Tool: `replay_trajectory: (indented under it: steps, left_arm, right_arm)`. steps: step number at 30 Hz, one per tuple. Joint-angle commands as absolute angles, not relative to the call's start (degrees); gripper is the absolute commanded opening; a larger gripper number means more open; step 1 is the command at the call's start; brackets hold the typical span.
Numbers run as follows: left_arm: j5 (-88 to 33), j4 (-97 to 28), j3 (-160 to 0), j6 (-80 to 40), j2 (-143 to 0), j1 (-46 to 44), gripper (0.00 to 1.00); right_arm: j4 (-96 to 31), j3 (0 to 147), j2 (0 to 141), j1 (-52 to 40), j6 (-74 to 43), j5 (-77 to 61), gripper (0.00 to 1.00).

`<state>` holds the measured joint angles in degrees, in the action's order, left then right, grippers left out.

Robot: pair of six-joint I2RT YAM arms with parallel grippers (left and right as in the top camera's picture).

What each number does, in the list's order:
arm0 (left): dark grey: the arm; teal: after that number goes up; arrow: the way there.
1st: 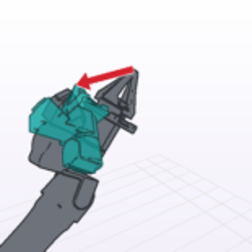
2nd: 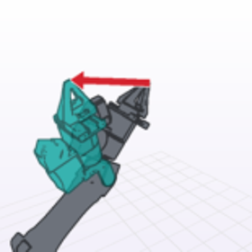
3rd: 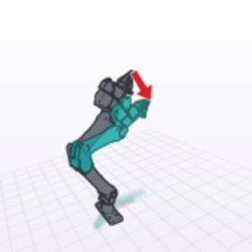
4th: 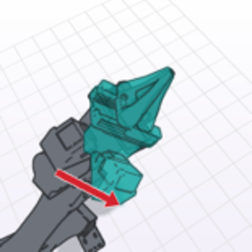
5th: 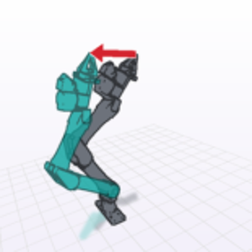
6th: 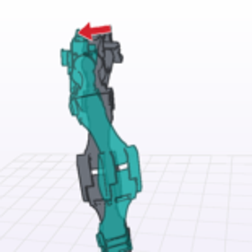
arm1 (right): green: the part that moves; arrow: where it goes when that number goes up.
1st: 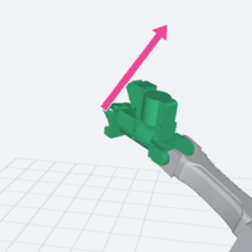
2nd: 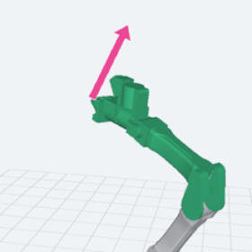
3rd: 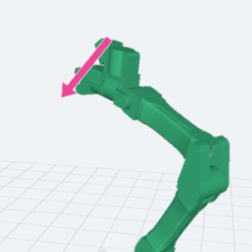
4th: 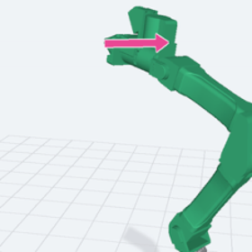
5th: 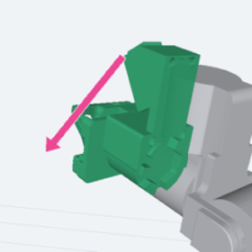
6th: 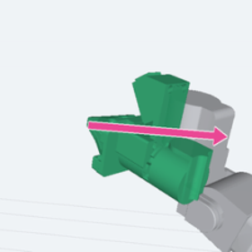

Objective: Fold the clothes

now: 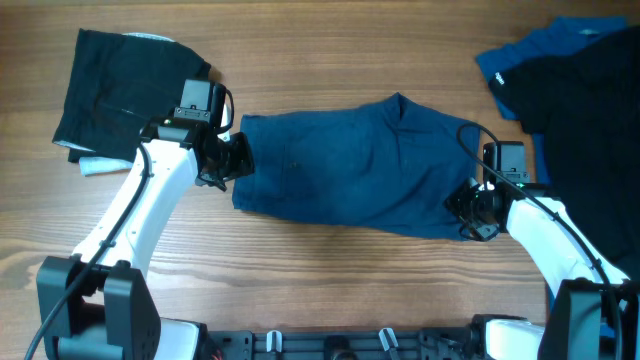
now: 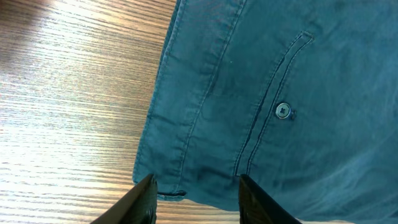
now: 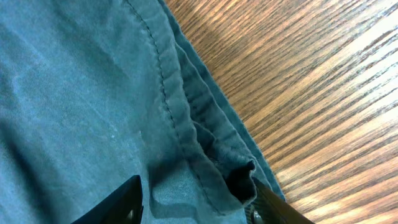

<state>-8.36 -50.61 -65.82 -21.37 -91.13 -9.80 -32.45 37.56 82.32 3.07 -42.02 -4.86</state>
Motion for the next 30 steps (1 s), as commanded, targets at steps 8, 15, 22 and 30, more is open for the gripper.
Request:
replay_trajectory:
  steps: [8, 15, 22, 30]
  left_arm:
    - [-5.04, -50.70, -65.58, -21.45, -90.87, -9.85, 0.57]
    - [-4.62, -51.72, -65.58, -21.47, -90.85, -9.37, 0.84]
    - [-5.93, -54.94, -65.58, -21.52, -90.87, -9.15, 0.84]
    - [-5.93, -57.17, -65.47, -23.92, -91.31, -9.15, 0.93]
  right_arm:
    - [-30.65, 37.26, 82.39, 3.25, -41.93, -4.34, 0.04]
    - [-35.75, 46.24, 82.37, 3.25, -37.43, -10.15, 0.04]
    - [-37.67, 51.81, 82.37, 3.25, -37.47, -12.38, 0.04]
    - [-33.65, 53.74, 82.39, 3.25, -37.50, -21.87, 0.04]
